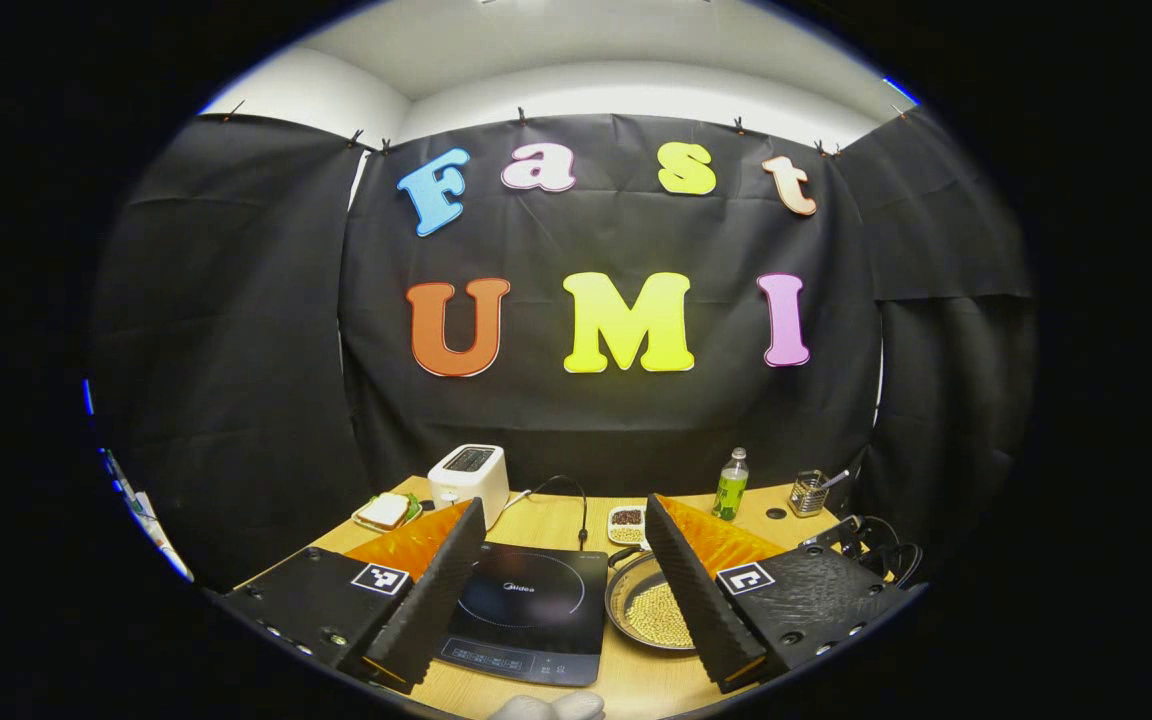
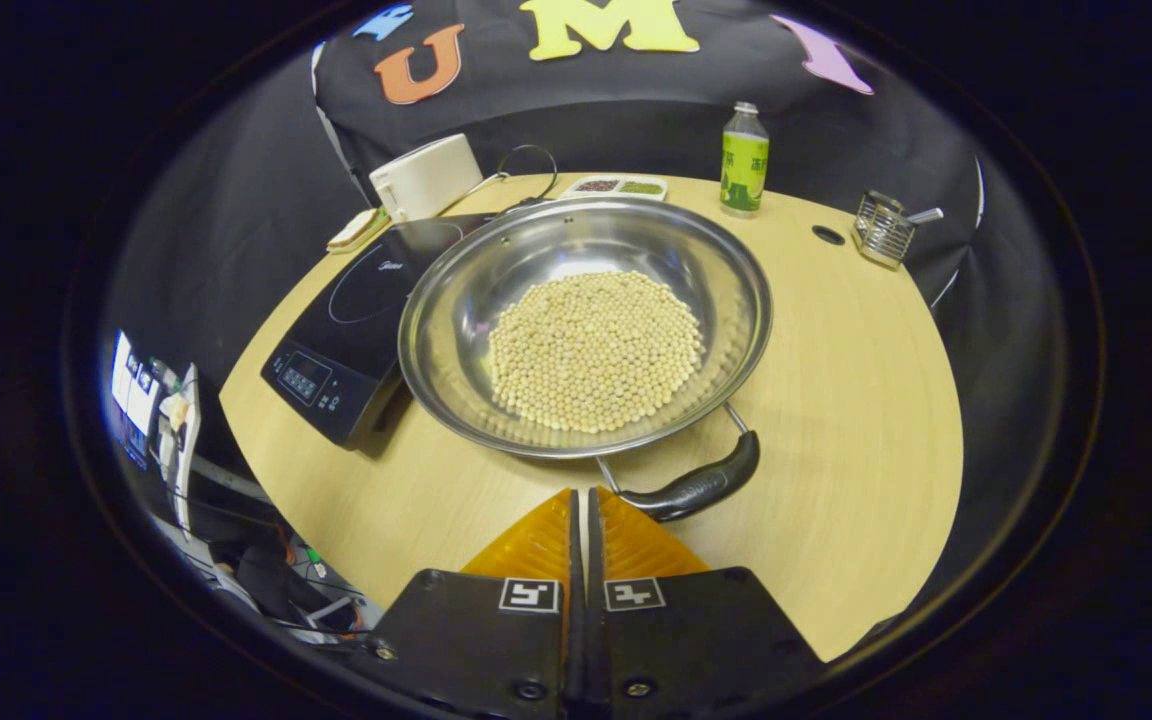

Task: First push the handle of the pot to place it horizontally, then grasp the pot with both hands and set it on the induction cooktop.

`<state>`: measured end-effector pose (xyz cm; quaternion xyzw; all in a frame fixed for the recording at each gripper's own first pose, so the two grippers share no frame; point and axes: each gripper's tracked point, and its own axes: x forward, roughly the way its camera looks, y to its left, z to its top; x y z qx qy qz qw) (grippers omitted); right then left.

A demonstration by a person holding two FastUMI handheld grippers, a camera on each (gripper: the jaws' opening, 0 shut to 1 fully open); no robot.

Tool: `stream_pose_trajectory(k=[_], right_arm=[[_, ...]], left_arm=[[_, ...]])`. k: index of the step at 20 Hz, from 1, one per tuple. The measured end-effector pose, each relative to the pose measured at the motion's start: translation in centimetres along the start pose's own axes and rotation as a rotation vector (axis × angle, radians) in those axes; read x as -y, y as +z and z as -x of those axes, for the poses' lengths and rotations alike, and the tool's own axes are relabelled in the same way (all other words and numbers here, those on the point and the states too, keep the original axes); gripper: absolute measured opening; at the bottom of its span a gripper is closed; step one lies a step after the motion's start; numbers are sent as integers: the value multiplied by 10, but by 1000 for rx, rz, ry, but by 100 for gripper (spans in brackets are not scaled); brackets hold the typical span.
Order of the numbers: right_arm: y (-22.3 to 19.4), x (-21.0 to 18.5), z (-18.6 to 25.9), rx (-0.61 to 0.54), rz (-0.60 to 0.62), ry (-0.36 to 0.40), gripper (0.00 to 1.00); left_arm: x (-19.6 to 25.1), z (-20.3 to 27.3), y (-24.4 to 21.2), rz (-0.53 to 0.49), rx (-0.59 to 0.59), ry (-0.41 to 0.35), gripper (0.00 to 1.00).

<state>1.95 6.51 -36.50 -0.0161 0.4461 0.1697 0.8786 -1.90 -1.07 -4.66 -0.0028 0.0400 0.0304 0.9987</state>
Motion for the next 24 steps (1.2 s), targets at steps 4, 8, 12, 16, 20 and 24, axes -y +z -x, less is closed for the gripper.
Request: stream_pose_trajectory(k=[4,8,12,16,20,24], right_arm=[[1,6,0,-1,14,5,4],[1,11,-1,-5,26,17,4],[3,19,-1,-9,37,26,4],[5,29,0,-11,49,38,4],[6,40,1,-14,67,49,4],[9,49,1,-18,86,64,4]], left_arm=[[1,0,-3,-4,-7,17,96],[4,0,-4,2,-12,35,96],[8,-1,-7,0,-19,56,96],[12,1,-6,-2,-19,82,96],[17,1,-5,-1,-23,112,96],[23,4,-6,-4,-25,146,96]])
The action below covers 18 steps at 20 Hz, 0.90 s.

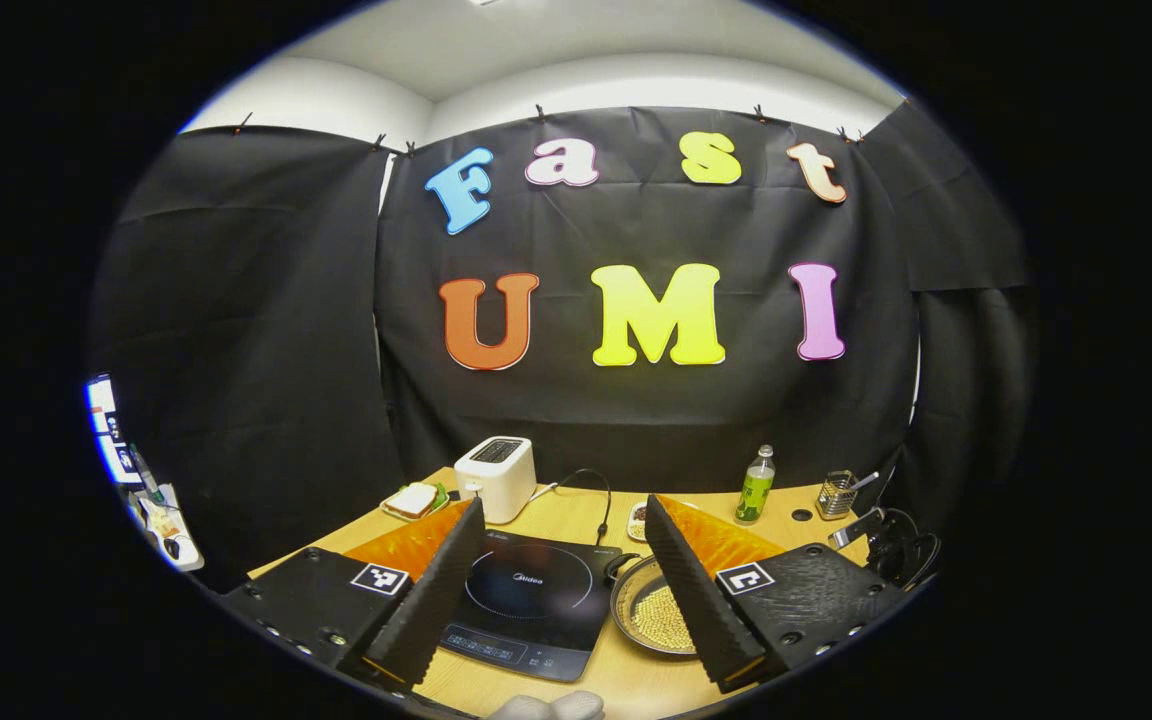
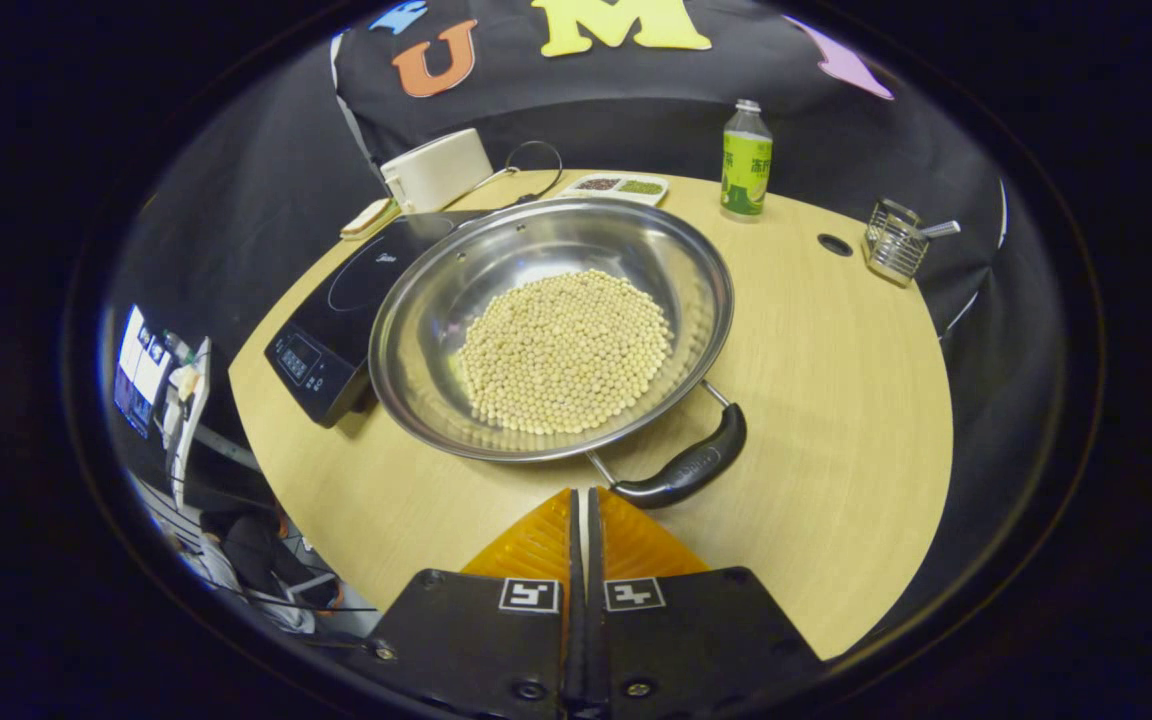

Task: First push the handle of the pot to place it horizontally, then grasp the pot with both hands and set it on the induction cooktop.

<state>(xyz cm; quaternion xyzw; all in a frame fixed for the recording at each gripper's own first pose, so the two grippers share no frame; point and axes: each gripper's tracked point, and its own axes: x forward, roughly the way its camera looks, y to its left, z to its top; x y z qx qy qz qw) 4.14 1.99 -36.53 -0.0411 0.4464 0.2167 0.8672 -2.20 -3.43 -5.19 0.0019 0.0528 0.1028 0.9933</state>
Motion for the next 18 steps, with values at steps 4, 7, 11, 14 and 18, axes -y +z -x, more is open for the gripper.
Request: stream_pose_trajectory(k=[4,7,11,14,18], right_arm=[[3,9,0,-1,13,16,4],[6,18,-1,-1,20,26,4],[11,30,-2,0,29,33,4],[14,37,-3,-5,29,40,4],[18,48,-4,-9,41,50,4]], left_arm=[[7,2,0,-2,-7,27,96],[11,2,0,-7,-8,44,96],[19,1,0,-11,-12,63,96],[23,0,-2,-13,-21,85,96],[25,-1,-3,-14,-27,113,95]])
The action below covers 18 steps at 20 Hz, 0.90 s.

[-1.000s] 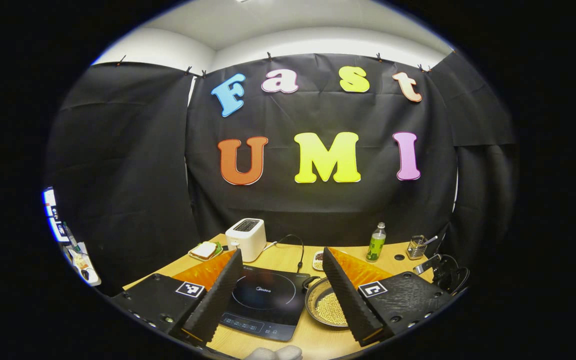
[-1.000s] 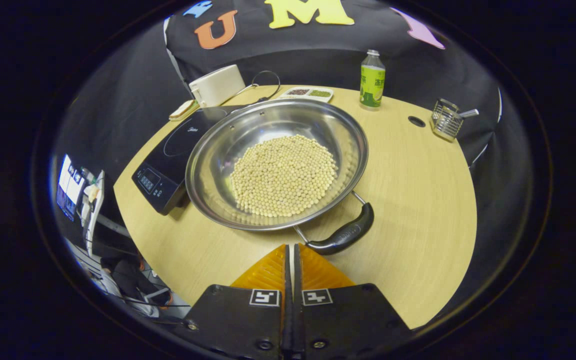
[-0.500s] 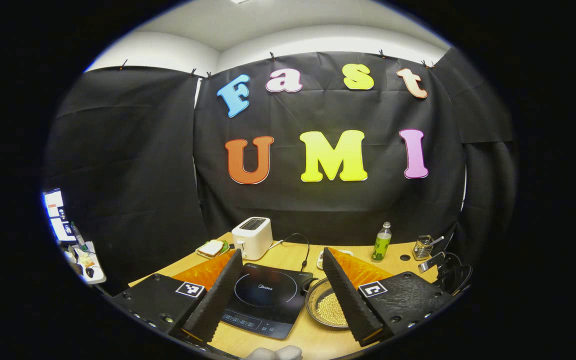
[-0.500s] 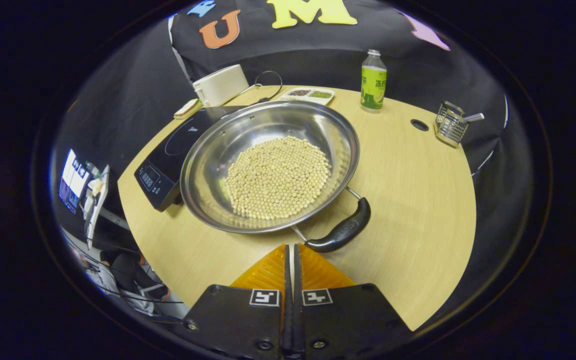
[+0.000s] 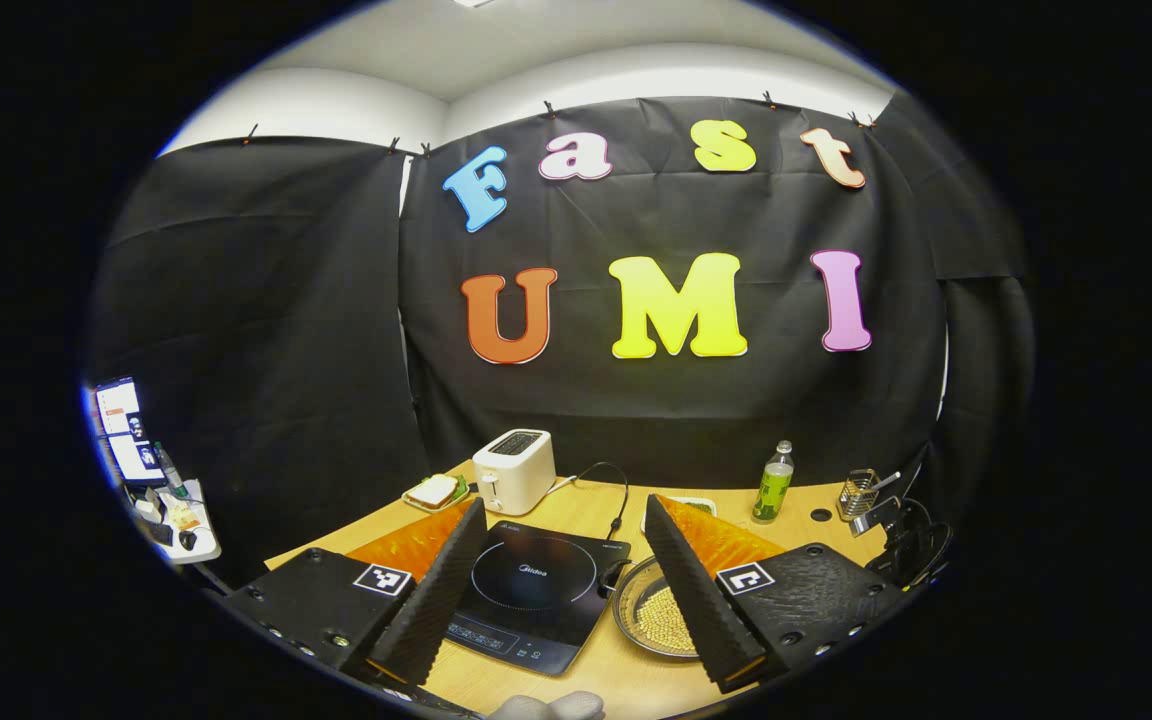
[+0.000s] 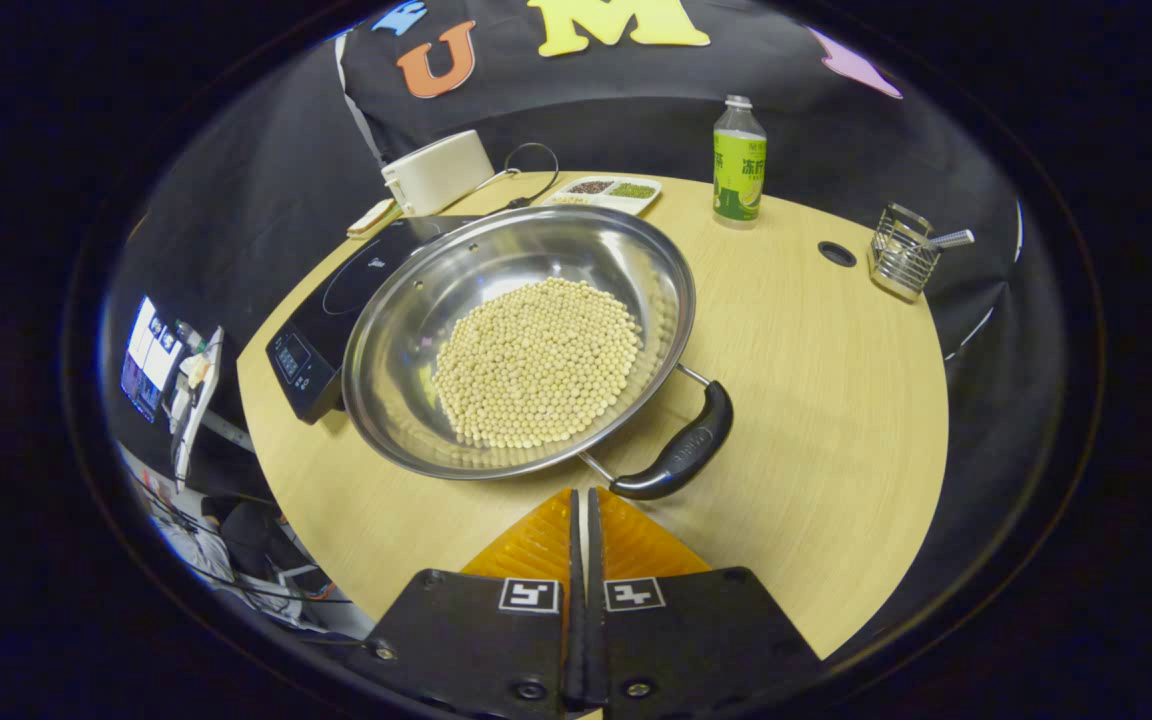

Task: First push the handle of the pot to place it horizontally, then grasp the pot with both hands and set it on the induction cooktop.

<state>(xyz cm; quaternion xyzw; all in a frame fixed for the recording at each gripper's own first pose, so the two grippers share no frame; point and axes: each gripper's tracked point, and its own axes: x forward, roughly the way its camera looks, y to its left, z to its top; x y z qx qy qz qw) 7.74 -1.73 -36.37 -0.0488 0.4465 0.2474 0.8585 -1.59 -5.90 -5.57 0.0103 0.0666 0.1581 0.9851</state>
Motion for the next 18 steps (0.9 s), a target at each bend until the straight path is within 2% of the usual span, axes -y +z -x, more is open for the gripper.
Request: stream_pose_trajectory(k=[12,18], right_arm=[[21,36,-5,12,-3,7,4],[24,49,-9,8,-2,-18,4]], left_arm=[[19,1,0,-16,-22,42,96],[16,5,0,-30,-30,55,96]])
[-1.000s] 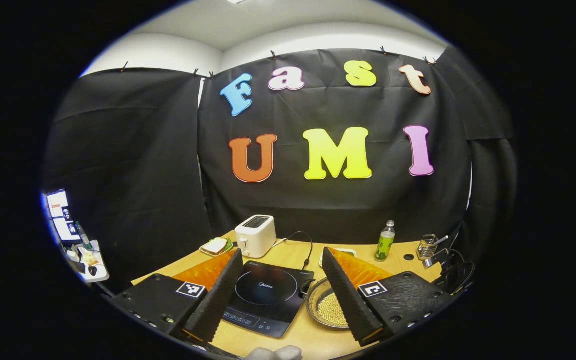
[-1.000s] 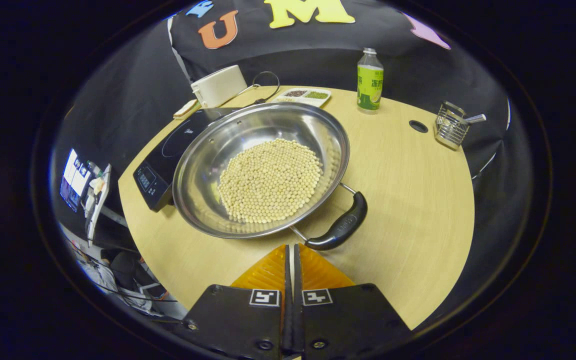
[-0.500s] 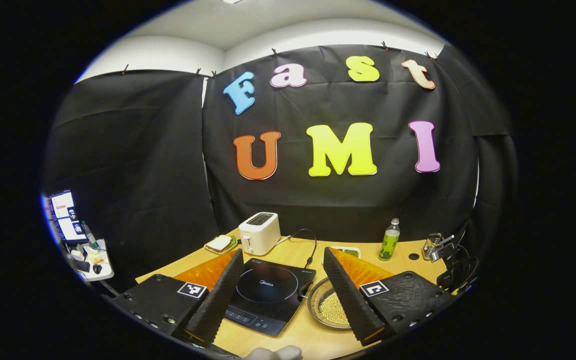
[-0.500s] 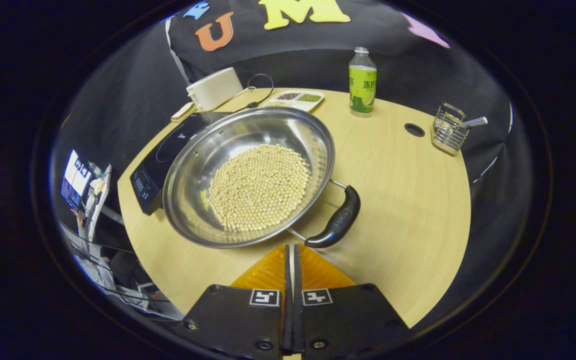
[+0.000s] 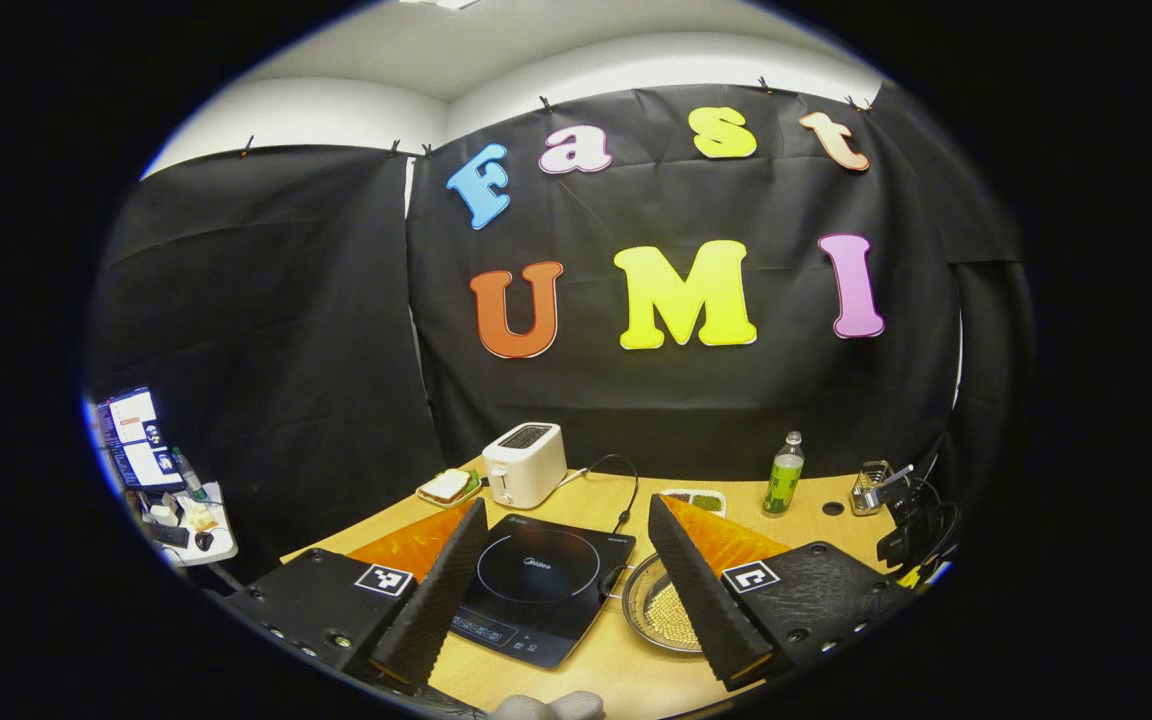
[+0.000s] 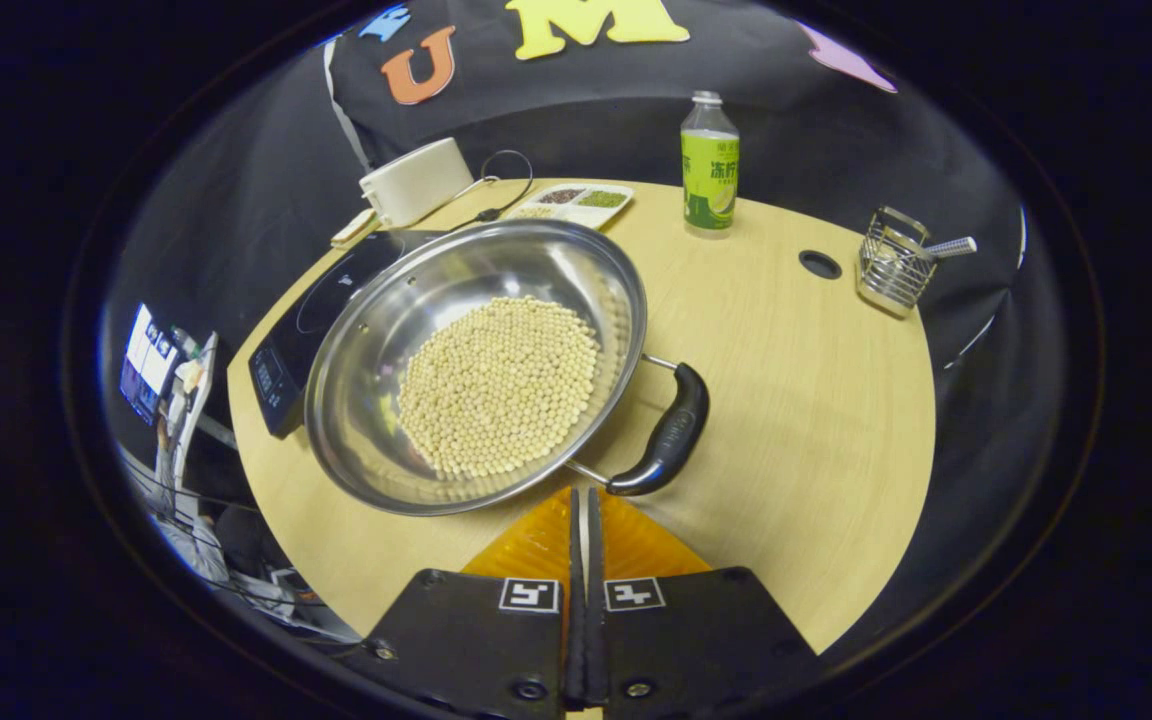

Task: First push the handle of the pot to place it horizontally, then grasp the pot with both hands and set it on the induction cooktop.

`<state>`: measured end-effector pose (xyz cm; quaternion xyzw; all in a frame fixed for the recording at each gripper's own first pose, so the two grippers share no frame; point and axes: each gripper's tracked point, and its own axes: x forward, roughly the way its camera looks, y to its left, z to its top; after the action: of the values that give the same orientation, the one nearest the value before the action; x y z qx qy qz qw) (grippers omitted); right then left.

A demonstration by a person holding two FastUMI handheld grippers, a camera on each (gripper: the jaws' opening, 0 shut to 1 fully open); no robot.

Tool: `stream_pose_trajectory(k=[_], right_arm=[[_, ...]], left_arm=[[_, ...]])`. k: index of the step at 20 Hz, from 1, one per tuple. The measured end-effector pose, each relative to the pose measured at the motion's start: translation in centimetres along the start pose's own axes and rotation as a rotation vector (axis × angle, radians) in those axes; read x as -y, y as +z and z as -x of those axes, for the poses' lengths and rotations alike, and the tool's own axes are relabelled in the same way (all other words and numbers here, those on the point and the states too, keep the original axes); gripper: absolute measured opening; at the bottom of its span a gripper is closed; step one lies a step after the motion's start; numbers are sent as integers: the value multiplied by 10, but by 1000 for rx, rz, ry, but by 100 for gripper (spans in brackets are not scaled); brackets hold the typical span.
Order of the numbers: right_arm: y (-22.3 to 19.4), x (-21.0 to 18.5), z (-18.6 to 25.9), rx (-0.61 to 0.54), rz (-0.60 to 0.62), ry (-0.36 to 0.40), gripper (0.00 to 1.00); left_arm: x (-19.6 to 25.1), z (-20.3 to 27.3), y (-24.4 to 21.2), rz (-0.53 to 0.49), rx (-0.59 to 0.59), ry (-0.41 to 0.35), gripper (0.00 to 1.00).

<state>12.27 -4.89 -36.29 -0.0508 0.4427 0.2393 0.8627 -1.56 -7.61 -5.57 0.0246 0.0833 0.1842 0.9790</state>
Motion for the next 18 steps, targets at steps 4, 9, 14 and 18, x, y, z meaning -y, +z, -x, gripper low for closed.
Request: stream_pose_trajectory(k=[4,9,14,18], right_arm=[[1,5,1,3,-9,-20,4],[-4,10,16,40,-43,-83,4],[-7,9,51,122,-73,-203,0],[-9,-2,77,176,-104,-290,4]], left_arm=[[-3,0,-4,-2,-7,-5,97],[-10,-7,-16,-14,-12,-37,96],[-20,-21,-36,-18,-30,-110,96],[-27,-37,-50,-21,-43,-199,96]])
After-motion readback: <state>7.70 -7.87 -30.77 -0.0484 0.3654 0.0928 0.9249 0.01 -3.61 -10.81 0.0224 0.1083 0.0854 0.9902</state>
